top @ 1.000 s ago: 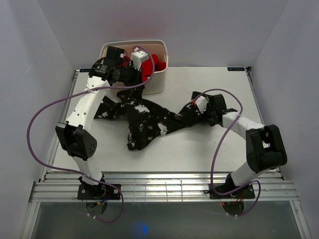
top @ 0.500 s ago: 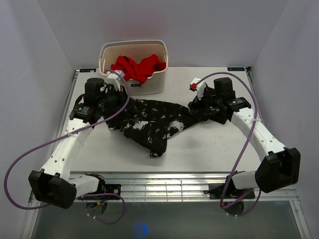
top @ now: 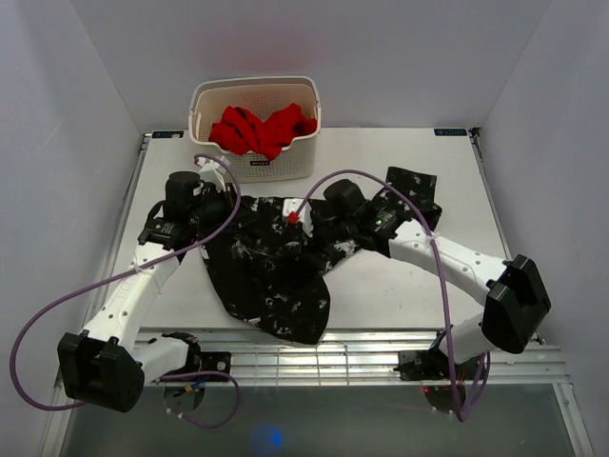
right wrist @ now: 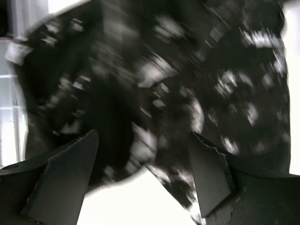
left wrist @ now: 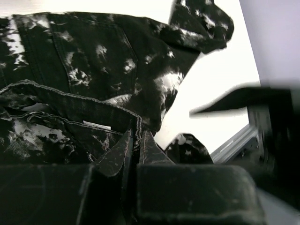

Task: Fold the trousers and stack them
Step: Move the trousers to the center of the board, then flatten the trousers out

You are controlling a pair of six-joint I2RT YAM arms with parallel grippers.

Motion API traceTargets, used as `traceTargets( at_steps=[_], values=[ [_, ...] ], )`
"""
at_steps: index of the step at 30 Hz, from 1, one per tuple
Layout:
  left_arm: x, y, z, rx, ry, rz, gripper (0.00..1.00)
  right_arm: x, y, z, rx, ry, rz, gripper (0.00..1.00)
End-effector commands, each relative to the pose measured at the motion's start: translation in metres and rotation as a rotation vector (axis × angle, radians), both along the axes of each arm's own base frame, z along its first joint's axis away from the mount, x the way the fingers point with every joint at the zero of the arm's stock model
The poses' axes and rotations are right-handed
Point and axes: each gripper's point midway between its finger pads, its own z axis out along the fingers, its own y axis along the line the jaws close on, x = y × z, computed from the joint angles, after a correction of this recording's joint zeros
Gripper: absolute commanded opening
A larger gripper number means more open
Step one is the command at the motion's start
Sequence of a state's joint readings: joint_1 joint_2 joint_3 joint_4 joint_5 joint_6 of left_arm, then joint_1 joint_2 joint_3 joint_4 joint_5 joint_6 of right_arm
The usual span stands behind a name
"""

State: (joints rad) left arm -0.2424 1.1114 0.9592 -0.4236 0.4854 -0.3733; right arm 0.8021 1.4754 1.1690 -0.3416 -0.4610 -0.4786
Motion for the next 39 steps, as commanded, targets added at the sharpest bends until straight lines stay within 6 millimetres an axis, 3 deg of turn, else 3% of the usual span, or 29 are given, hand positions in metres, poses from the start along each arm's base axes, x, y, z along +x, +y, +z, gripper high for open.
traceTargets(
  at_steps=[1,3,4,5,7,12,13,15,16,17,23,25,26,27,30,32,35,36,38,39],
  values=[
    [0.023,0.014,0.002,-0.042,0.028,0.129,0.00,-0.027,0.035,0.046,0.085,-0.159,0.066,0.82],
    [0.040,0.028,-0.001,-0.051,0.055,0.192,0.00,-0.053,0.049,0.042,0.066,-0.198,0.123,0.81],
    [0.050,0.033,-0.015,-0.043,0.104,0.226,0.00,-0.052,0.052,0.037,0.035,-0.225,0.103,0.81],
    [0.062,0.036,-0.008,-0.054,0.113,0.260,0.00,-0.057,0.057,0.035,0.025,-0.242,0.115,0.80],
    [0.077,0.042,-0.021,-0.035,0.172,0.321,0.00,-0.072,0.073,0.026,-0.001,-0.247,0.155,0.80],
    [0.106,0.046,-0.006,-0.042,0.134,0.368,0.00,-0.122,0.109,0.005,-0.048,-0.225,0.313,0.80],
    [0.109,0.047,-0.006,-0.039,0.135,0.369,0.00,-0.125,0.114,-0.010,-0.083,-0.222,0.324,0.81],
    [0.114,0.050,-0.009,-0.030,0.140,0.379,0.00,-0.135,0.127,-0.015,-0.105,-0.230,0.348,0.82],
    [0.114,0.051,-0.010,-0.030,0.143,0.382,0.00,-0.135,0.132,-0.034,-0.146,-0.214,0.355,0.83],
    [0.116,0.053,-0.011,-0.031,0.141,0.388,0.00,-0.134,0.139,-0.030,-0.149,-0.204,0.355,0.83],
    [0.119,0.064,-0.018,-0.033,0.151,0.409,0.00,-0.151,0.140,-0.060,-0.208,-0.123,0.425,0.82],
    [0.120,0.067,-0.019,-0.032,0.150,0.411,0.00,-0.154,0.125,-0.080,-0.278,-0.110,0.443,0.73],
    [0.122,0.071,-0.019,-0.030,0.146,0.418,0.00,-0.153,0.117,-0.086,-0.311,-0.116,0.454,0.62],
    [0.122,0.073,-0.019,-0.028,0.146,0.420,0.00,-0.153,0.099,-0.102,-0.378,-0.103,0.456,0.57],
    [0.125,0.080,-0.015,-0.032,0.137,0.429,0.00,-0.136,0.062,-0.110,-0.456,-0.168,0.423,0.47],
    [0.126,0.088,-0.010,-0.037,0.129,0.442,0.00,-0.120,0.019,-0.120,-0.540,-0.187,0.366,0.44],
    [0.124,0.090,0.004,-0.033,0.091,0.422,0.00,-0.069,-0.050,-0.128,-0.649,-0.203,0.196,0.40],
    [0.123,0.090,0.009,-0.033,0.077,0.413,0.00,-0.036,-0.077,-0.121,-0.661,-0.216,0.100,0.39],
    [0.120,0.088,0.017,-0.035,0.055,0.394,0.00,-0.004,-0.118,-0.120,-0.715,-0.235,-0.011,0.36],
    [0.119,0.086,0.018,-0.034,0.049,0.380,0.00,0.022,-0.147,-0.114,-0.727,-0.221,-0.113,0.36]
  ],
)
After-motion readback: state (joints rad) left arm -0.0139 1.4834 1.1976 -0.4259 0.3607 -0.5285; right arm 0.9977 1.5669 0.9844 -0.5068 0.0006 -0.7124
